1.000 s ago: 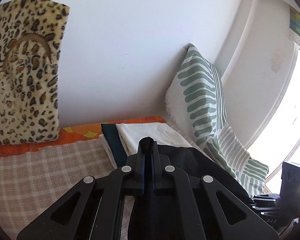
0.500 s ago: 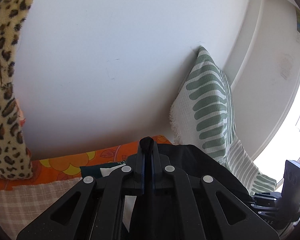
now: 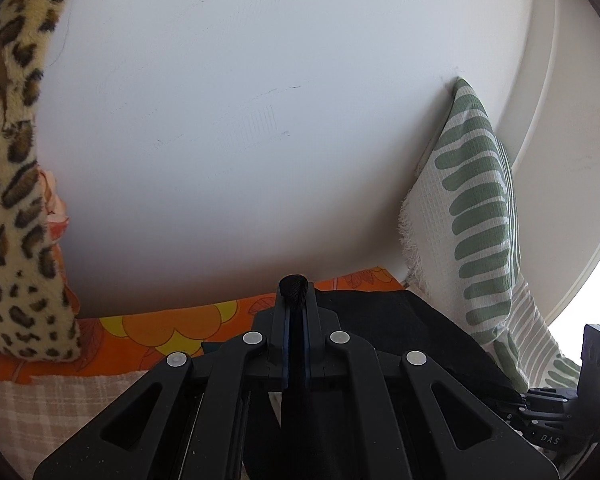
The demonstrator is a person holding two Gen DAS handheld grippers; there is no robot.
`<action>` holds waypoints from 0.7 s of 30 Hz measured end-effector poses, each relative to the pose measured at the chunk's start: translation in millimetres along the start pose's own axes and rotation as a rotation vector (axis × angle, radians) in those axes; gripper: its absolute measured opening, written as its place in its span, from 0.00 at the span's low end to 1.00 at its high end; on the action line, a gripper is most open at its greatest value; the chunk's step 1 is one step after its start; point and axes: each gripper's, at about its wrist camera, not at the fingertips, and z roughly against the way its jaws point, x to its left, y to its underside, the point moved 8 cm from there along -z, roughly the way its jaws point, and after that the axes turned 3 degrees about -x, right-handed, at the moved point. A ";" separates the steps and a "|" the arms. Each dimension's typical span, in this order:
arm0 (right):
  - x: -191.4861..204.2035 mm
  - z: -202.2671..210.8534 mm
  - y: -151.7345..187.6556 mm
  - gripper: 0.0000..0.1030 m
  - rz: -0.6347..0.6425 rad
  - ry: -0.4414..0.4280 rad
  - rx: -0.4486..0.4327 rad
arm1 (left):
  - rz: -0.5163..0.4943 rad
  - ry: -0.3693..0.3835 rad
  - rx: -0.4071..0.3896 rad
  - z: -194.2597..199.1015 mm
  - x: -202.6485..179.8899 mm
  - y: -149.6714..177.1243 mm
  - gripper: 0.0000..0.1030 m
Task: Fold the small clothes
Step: 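Carry the lifted shirt with both grippers toward the stack of white clothes, then lower the shirt onto the white clothes stack and open both grippers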
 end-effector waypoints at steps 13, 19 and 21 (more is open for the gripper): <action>0.3 20.2 2.1 0.49 -0.010 0.088 -0.026 | -0.066 -0.052 0.022 32.4 -5.7 -0.4 0.50; 13.1 49.5 6.8 0.49 -0.016 0.090 -0.052 | -0.102 -0.049 0.019 64.3 -20.3 2.7 0.59; 19.3 61.7 8.5 0.49 -0.016 0.094 -0.063 | -0.110 -0.040 0.010 78.5 -27.3 1.5 0.59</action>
